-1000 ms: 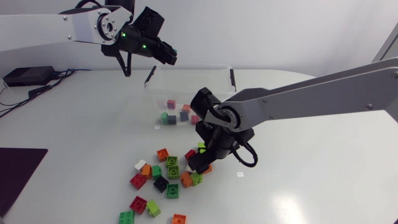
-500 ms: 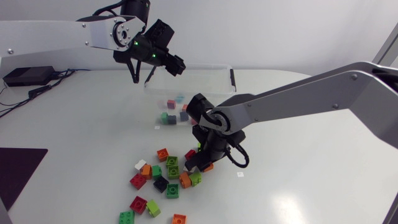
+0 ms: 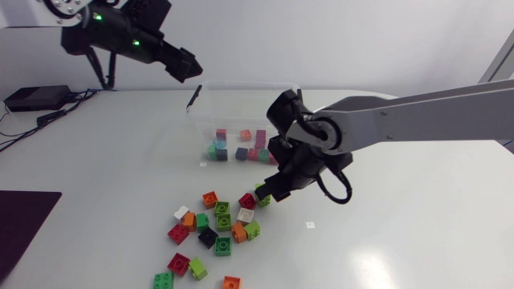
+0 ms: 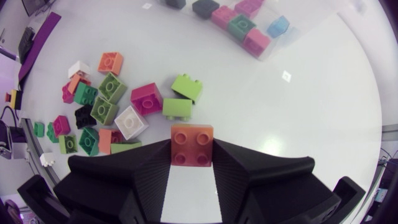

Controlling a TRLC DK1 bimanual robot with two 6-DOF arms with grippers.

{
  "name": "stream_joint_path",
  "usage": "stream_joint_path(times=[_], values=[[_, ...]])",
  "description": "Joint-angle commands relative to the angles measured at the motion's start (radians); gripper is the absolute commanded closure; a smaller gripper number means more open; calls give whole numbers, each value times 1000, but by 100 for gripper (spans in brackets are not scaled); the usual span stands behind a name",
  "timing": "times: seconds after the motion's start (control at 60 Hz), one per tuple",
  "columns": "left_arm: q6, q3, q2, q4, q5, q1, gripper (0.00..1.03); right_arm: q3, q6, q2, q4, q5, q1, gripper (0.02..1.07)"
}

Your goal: Place the duplo bricks in the container

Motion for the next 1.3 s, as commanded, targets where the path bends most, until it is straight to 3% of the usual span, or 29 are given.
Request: stream_joint_path(times=[0.0, 0.267, 0.467, 1.283], values=[[75, -103, -59, -58, -6, 32, 6, -9, -20, -62, -28, 1, -18, 73], [286, -411, -224, -124, -58, 75, 6, 81, -35, -176, -31, -5, -70, 73], [366, -572, -242, -136, -62, 81, 6, 164, -33, -190, 4, -2, -92, 73], [279, -797, -75, 56, -72, 9, 7, 485, -50, 103, 244, 73, -92, 73]])
